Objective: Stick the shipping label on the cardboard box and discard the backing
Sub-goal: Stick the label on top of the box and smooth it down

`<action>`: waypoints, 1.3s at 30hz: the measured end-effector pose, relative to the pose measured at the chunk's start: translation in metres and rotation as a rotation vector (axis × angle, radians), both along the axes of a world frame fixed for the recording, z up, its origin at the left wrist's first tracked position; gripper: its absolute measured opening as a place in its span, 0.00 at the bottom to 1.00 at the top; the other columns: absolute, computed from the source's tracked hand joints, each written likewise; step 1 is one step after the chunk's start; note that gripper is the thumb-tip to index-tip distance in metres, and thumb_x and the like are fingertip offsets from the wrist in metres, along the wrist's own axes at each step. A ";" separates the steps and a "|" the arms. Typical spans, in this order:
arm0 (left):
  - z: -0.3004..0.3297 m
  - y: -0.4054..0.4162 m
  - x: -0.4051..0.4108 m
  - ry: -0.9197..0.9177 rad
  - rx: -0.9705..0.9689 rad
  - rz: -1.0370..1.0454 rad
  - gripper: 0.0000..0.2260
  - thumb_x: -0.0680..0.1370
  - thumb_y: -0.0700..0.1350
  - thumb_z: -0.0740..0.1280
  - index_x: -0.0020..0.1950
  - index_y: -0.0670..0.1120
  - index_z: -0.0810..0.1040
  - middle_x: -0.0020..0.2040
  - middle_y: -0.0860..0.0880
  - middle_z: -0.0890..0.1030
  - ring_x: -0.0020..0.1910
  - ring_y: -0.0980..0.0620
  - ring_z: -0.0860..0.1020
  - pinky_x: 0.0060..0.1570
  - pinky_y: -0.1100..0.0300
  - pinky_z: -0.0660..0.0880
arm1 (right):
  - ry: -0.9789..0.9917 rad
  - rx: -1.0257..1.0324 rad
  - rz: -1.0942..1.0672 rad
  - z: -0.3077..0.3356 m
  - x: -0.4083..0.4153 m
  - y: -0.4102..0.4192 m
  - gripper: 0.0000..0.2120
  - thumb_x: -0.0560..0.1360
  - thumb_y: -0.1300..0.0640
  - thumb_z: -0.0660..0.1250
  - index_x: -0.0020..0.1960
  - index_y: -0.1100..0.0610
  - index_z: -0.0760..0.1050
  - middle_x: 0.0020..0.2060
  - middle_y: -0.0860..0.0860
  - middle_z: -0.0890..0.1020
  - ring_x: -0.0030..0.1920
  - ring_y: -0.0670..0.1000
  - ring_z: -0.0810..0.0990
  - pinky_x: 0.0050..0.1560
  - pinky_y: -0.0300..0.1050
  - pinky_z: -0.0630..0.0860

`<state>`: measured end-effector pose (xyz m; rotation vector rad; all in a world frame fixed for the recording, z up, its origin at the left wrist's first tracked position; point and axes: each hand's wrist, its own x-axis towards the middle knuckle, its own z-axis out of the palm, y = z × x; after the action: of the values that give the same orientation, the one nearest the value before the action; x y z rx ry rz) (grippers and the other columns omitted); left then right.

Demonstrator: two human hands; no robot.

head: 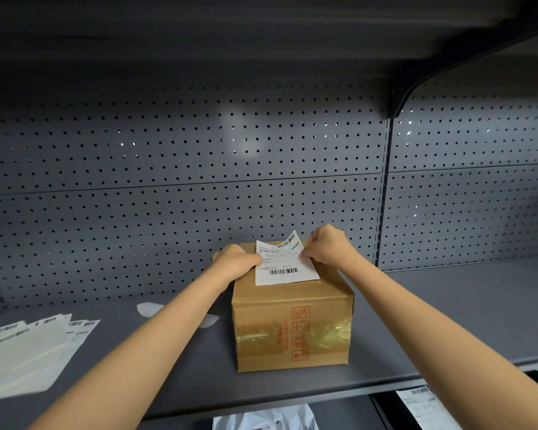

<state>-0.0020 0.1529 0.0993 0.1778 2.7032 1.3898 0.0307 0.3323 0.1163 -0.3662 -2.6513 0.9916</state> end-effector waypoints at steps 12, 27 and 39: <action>0.002 0.002 0.001 0.067 -0.136 -0.021 0.12 0.71 0.48 0.64 0.29 0.48 0.67 0.44 0.46 0.75 0.62 0.40 0.72 0.34 0.59 0.63 | 0.007 0.103 0.017 -0.004 0.004 -0.002 0.08 0.69 0.64 0.66 0.44 0.70 0.74 0.49 0.65 0.82 0.40 0.54 0.73 0.38 0.44 0.69; 0.010 0.004 0.026 0.358 0.070 -0.349 0.14 0.77 0.37 0.56 0.60 0.50 0.70 0.52 0.52 0.83 0.49 0.51 0.76 0.43 0.65 0.68 | 0.139 -0.065 0.430 0.000 0.037 -0.012 0.13 0.76 0.63 0.58 0.60 0.59 0.70 0.53 0.57 0.83 0.53 0.53 0.79 0.52 0.44 0.72; 0.004 -0.028 0.023 0.381 -0.182 -0.338 0.14 0.77 0.37 0.54 0.58 0.49 0.73 0.57 0.54 0.82 0.51 0.59 0.75 0.42 0.68 0.68 | 0.054 0.140 0.339 -0.004 0.042 0.011 0.10 0.76 0.56 0.62 0.56 0.54 0.76 0.53 0.51 0.84 0.54 0.51 0.79 0.53 0.43 0.73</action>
<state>0.0207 0.1247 0.1034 0.9206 2.8830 1.0975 0.0731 0.3433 0.1121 0.1451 -2.7674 0.8827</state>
